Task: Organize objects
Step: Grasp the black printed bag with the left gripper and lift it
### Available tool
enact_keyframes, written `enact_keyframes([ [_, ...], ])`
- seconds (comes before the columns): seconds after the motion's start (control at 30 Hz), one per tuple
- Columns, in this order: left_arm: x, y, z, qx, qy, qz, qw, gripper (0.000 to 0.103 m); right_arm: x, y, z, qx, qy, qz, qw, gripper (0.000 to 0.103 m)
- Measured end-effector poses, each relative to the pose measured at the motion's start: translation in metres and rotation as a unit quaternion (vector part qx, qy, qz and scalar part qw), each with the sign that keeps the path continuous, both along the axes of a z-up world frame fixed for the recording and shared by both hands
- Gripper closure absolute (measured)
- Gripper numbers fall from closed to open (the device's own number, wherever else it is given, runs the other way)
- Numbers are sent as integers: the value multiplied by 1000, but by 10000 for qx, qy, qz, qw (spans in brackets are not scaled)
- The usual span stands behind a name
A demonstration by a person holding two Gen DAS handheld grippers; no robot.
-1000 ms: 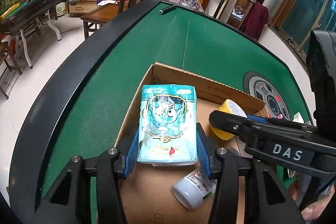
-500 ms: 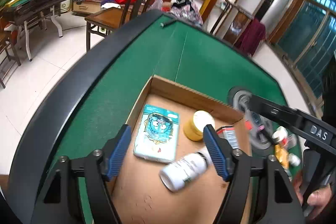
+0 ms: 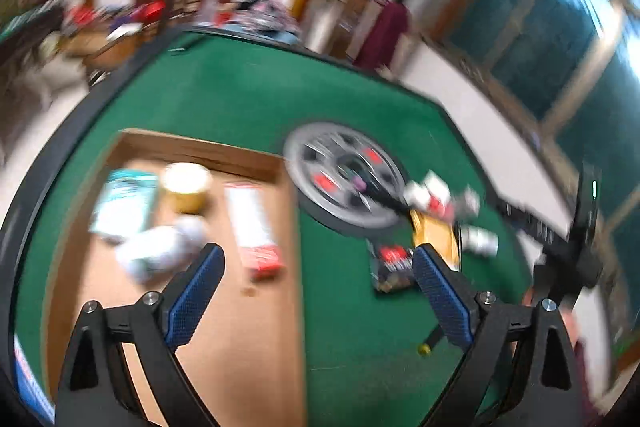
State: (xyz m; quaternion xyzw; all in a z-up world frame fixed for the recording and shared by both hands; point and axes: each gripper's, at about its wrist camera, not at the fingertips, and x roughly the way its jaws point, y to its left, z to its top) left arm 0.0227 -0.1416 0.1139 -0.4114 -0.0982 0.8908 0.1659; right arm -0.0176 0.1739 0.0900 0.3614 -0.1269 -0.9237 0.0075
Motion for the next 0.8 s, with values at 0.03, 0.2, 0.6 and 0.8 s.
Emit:
enact_keyframes([
  [0.03,0,19,-4,-184,60,-249,9995,9,2,14,-6,-63,-14,-120,9999,6],
  [0.2,13,108,-26,-1614,821,-1611,9702,9,9,65,-27,-346,37,-481,9982,6],
  [0.6,-18,182,-70,-3421,1044,-3195,8775,9,18,108,-43,-1220,44,-635,9905,6],
  [0.8,-30,213,-95,-3426,949,-3477,8676,9,13,102,-49,-1207,-35,-577,9910,6],
])
